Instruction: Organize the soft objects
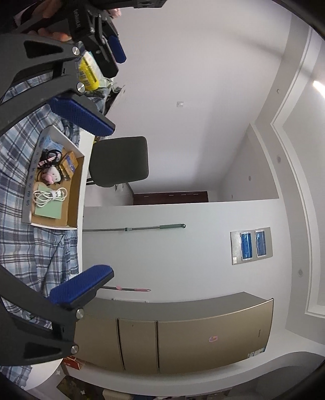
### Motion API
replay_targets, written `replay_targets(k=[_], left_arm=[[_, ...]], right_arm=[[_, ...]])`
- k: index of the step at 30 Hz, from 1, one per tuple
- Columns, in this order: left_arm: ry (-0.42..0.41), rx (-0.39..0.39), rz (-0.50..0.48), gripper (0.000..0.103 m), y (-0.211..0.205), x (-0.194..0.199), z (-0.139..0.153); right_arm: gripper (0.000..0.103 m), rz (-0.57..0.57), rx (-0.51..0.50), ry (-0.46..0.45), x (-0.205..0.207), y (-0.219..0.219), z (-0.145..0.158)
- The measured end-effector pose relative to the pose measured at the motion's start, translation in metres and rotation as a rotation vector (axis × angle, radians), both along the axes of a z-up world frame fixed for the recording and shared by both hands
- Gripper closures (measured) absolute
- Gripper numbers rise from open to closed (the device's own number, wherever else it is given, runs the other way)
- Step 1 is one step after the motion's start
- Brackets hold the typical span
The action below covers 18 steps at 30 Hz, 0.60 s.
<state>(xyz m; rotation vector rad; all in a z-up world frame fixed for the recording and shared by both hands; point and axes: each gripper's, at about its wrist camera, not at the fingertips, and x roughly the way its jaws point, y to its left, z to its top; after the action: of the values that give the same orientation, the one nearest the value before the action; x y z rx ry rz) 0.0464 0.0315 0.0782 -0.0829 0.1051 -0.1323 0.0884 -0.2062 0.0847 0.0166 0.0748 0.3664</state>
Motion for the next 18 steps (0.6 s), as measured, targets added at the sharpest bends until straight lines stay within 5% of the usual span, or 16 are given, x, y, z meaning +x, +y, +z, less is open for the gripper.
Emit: replay_targets(k=[18], left_arm=[[0.084, 0.052, 0.039, 0.0, -0.002, 0.007, -0.072]], right_arm=[[0.0, -0.012, -0.093, 0.036, -0.005, 0.003, -0.072]])
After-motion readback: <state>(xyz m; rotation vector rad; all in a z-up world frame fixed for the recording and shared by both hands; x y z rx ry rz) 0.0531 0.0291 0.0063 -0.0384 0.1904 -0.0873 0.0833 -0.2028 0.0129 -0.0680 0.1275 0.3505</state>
